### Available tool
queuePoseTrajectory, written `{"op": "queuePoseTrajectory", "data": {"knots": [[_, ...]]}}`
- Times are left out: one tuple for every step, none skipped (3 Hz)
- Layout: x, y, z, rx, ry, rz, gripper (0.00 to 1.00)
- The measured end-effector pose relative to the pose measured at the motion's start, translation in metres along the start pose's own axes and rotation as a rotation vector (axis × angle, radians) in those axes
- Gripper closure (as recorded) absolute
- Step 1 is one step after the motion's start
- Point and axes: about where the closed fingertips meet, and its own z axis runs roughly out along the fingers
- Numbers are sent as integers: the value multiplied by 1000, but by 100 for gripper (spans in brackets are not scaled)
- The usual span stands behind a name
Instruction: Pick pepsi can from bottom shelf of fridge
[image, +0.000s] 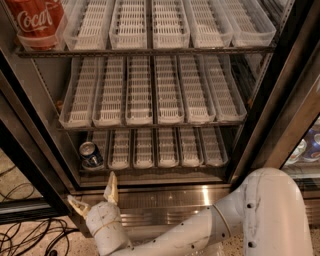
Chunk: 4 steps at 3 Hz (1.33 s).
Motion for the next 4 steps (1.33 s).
{"op": "queuePoseTrajectory", "data": {"knots": [[3,2,19,-7,-19,-10,15],[6,2,38,-1,-38,-22,16],[6,-4,55,28,-61,-32,17],[8,-14,64,67,-69,-36,23]]}}
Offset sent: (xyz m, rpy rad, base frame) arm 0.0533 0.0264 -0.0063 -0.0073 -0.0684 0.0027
